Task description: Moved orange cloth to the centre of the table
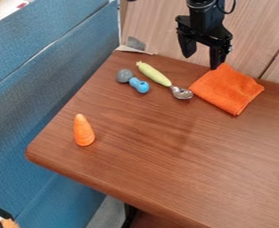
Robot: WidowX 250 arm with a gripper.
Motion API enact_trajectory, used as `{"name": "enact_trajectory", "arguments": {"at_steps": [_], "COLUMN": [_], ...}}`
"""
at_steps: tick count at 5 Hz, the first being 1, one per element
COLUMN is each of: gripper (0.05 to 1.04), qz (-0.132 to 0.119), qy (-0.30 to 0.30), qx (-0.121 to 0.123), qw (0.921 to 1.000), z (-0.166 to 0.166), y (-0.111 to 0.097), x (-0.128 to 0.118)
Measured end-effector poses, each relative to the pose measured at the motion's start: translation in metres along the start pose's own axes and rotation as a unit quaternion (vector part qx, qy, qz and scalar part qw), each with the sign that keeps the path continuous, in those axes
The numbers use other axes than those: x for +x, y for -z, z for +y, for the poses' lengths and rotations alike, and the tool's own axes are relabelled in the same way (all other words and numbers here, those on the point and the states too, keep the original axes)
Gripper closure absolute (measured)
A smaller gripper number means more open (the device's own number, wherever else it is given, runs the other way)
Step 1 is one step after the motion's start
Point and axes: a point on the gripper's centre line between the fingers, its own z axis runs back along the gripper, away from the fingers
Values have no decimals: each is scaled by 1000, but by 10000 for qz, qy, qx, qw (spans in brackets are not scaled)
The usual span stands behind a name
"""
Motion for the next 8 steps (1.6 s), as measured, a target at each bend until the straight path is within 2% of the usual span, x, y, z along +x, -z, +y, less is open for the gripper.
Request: {"name": "enact_trajectory", "arguments": {"at_steps": [1, 2, 3, 5, 6, 7, 8], "gripper": [84, 84, 84, 84, 84, 84, 84], "qz": [312, 564, 427, 313, 454, 590, 826], "qy": [-33, 236, 691, 890, 1014, 972, 1017], "qx": [-54, 72, 102, -28, -29, -60, -59], "qw": [9995, 9981, 9966, 9955, 9938, 9935, 9914], "z": [0, -1, -13, -14, -15, -16, -21], "y": [20, 36, 55, 85, 101, 107, 112], "x": [-10, 9, 27, 49, 52, 51, 41]}}
